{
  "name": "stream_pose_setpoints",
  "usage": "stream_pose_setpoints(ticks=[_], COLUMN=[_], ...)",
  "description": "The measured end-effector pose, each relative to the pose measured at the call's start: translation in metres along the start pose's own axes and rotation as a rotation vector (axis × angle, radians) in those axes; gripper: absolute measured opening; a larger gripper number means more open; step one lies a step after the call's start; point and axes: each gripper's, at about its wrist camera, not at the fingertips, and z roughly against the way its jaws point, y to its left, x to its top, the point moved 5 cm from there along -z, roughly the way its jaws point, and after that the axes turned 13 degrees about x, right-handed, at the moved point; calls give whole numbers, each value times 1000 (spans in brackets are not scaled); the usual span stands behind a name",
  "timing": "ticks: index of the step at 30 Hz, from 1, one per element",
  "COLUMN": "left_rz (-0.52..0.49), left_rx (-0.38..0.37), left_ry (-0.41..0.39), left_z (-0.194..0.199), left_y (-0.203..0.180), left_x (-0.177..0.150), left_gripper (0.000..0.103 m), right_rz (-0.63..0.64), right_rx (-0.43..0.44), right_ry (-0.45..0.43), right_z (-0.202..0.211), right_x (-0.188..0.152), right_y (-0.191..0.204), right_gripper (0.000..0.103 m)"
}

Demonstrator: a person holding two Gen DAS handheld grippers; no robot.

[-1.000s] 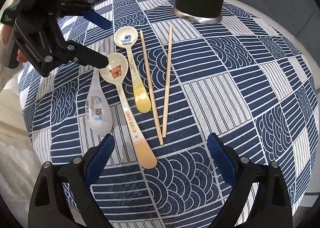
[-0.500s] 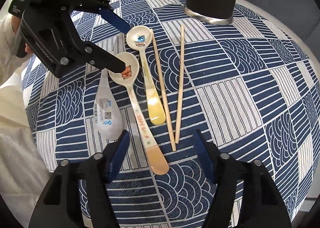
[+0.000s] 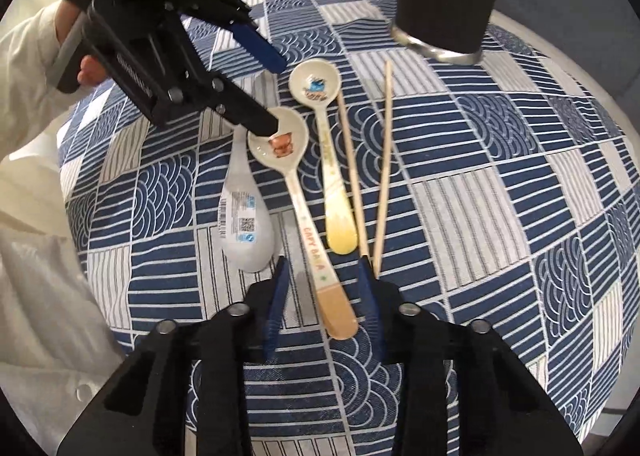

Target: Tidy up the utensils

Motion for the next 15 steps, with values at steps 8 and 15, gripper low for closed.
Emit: stream_pose_setpoints(ticks=[8,15], left_rz=[-95,-135], left_rx=[-21,-53], left_ry=[21,43], left_z=[-8,-13], left_y=[-19,-27], left_x=[5,5], left_gripper=[61,19], right_rz=[34,74], right_rx=[-17,-49], right_ry=[37,50], right_z=[-7,-10], right_x=[3,2], right_y=[3,10], right_gripper=[18,13])
